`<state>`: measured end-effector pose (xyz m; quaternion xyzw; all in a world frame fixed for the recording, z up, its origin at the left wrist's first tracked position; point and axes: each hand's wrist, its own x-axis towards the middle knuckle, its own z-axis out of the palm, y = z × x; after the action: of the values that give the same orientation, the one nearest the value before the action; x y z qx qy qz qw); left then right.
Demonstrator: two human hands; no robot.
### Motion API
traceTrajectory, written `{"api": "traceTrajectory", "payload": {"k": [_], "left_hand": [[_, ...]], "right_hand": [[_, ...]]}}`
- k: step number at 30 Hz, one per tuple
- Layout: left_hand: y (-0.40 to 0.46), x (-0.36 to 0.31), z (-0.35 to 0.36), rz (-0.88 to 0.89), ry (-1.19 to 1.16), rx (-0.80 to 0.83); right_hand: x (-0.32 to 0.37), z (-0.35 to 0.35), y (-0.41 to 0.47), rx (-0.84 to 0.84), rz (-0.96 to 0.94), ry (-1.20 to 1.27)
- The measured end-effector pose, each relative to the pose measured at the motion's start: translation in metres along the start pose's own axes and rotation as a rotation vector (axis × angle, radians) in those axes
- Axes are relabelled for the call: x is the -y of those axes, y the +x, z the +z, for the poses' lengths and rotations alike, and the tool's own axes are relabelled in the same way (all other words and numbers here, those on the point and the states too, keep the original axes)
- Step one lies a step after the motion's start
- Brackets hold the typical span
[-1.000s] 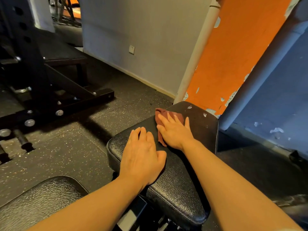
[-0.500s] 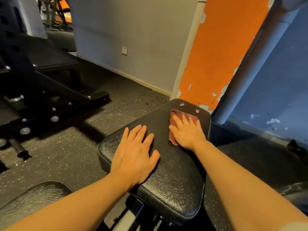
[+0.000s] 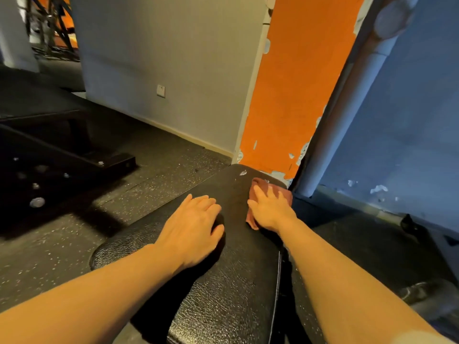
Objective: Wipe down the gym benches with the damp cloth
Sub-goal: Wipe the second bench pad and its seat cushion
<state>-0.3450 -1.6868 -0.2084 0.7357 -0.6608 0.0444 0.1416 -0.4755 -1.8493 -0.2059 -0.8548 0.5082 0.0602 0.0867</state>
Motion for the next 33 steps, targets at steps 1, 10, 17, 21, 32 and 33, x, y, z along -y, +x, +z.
{"api": "traceTrajectory", "payload": {"k": [1,10,17,21,32,33], "left_hand": [[0.002,0.001,0.005,-0.022,-0.008,0.001],[0.001,0.004,0.024,-0.048,0.119,0.132],[0.002,0.003,0.029,-0.042,0.110,0.145],[0.002,0.004,0.030,-0.036,0.103,0.155],[0.004,0.004,0.033,-0.035,0.105,0.138],[0.005,0.004,0.033,-0.036,0.105,0.136]], "right_hand": [[0.011,-0.002,-0.001,-0.007,-0.022,0.006],[-0.027,0.007,-0.001,-0.075,-0.251,0.033],[-0.013,0.000,0.057,-0.068,-0.094,0.075],[-0.016,0.004,0.047,-0.106,-0.261,0.066],[0.025,-0.005,0.096,-0.086,-0.180,0.093],[0.036,-0.004,0.096,-0.088,-0.221,0.084]]}}
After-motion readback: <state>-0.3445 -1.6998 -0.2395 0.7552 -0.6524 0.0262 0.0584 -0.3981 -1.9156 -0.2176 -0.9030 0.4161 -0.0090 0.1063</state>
